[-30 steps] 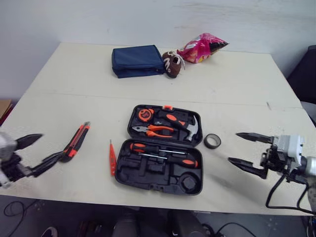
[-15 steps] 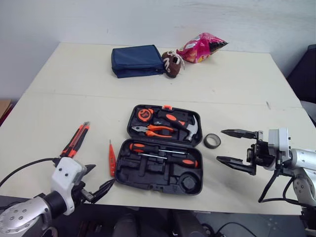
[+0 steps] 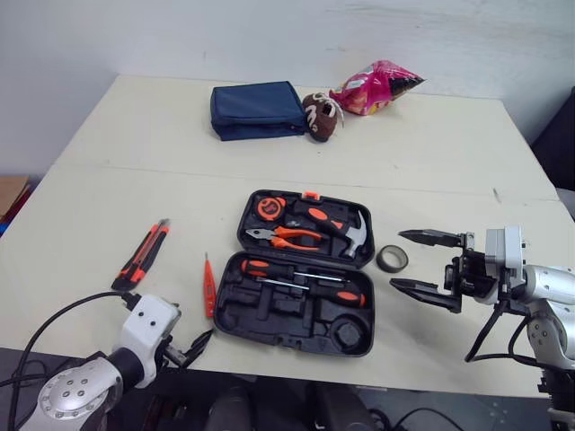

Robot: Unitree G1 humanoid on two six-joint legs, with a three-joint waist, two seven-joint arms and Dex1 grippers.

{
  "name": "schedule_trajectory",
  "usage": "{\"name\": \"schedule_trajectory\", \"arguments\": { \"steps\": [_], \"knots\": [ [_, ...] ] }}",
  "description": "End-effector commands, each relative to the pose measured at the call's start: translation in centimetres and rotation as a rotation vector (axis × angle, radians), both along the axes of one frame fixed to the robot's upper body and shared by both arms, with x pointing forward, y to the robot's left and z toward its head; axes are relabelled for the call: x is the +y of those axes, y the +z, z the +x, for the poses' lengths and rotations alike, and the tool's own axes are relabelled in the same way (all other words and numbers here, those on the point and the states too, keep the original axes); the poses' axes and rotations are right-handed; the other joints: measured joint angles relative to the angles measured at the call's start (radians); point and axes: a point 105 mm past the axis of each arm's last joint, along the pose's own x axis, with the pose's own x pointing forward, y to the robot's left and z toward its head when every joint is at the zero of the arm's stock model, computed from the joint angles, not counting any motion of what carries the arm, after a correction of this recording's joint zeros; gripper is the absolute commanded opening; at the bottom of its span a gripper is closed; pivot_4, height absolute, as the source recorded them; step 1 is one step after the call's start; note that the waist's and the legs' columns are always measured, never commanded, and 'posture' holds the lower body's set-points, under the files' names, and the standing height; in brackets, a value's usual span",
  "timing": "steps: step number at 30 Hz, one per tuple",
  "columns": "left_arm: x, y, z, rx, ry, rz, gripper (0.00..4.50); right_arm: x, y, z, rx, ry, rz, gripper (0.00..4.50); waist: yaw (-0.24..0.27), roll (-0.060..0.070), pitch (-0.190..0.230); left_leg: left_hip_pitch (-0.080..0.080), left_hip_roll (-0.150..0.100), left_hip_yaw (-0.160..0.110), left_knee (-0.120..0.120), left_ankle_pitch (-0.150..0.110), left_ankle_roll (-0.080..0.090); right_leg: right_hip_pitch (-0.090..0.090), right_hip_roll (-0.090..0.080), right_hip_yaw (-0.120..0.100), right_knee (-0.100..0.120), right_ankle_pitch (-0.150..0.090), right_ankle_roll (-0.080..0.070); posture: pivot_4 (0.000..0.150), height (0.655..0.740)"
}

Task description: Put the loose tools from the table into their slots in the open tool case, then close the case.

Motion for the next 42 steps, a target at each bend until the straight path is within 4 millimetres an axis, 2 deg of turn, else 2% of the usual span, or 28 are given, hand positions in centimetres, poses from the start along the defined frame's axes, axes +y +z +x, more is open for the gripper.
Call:
{"name": "schedule_trajectory", "arguments": {
  "steps": [1,4,10,20,22,27,33,39,42],
  "knots": [
    [-1.6,0.5,0.7,-0.034,-0.025,-0.085,4.50,0.2,0.4,-0.3,-0.015,0.007,0.018,4.45,0.000,0.000,0.000,0.000,0.000,0.000,0.000,0.000,0.000,0.000,0.000,0.000,0.000,0.000,0.000,0.150,0.7400],
    [-1.7,0.3,1.1,-0.038,-0.029,-0.061,4.50,0.3,0.4,-0.4,-0.018,0.004,0.022,4.45,0.000,0.000,0.000,0.000,0.000,0.000,0.000,0.000,0.000,0.000,0.000,0.000,0.000,0.000,0.000,0.150,0.7400],
    [-1.4,0.7,2.8,-0.081,0.070,-0.103,4.50,0.7,0.6,-0.5,-0.020,0.006,0.031,4.45,0.005,0.001,0.000,0.000,0.000,0.000,0.001,0.000,0.000,0.000,0.000,0.000,0.000,0.000,0.001,0.150,0.7400],
    [-0.9,0.5,3.4,-0.062,0.198,-0.150,4.50,1.8,1.4,-0.7,-0.023,0.009,0.037,4.45,0.003,0.001,0.000,0.000,0.000,0.000,0.001,0.001,0.000,0.000,0.000,0.000,0.002,0.000,0.001,0.150,0.7400],
    [0.1,1.0,3.8,-0.107,0.282,-0.132,4.50,1.9,1.4,-0.7,-0.021,0.008,0.037,4.45,0.004,0.001,0.000,0.000,0.000,0.000,0.001,0.001,0.000,0.000,0.000,0.000,0.002,0.000,0.001,0.150,0.7400],
    [1.1,1.4,4.0,-0.103,0.315,-0.110,4.50,2.1,1.4,-0.6,-0.014,0.010,0.040,4.45,0.003,0.001,0.000,0.000,0.000,0.000,0.001,0.001,-0.001,-0.001,0.001,0.000,0.002,0.000,0.001,0.150,0.7400],
    [0.5,1.7,4.2,-0.099,0.260,-0.122,4.50,2.3,1.4,-0.5,-0.012,0.012,0.042,4.45,0.002,0.001,0.000,0.000,0.000,0.000,0.001,0.001,-0.001,-0.001,0.001,0.000,0.002,0.000,0.001,0.150,0.7400],
    [-1.4,2.5,4.9,-0.086,0.179,-0.147,4.50,2.4,1.4,-0.5,-0.014,0.018,0.046,4.45,0.003,0.001,0.000,0.000,0.000,0.000,0.001,0.001,-0.001,-0.001,0.001,0.000,0.002,0.000,0.001,0.150,0.7400],
    [-1.4,2.2,5.0,-0.060,0.204,-0.130,4.50,2.5,1.4,-0.6,-0.015,0.029,0.051,4.45,0.001,0.001,0.000,0.000,0.000,0.000,0.001,0.001,-0.001,-0.001,0.001,0.000,0.002,0.000,0.001,0.150,0.7400]
  ]
}}
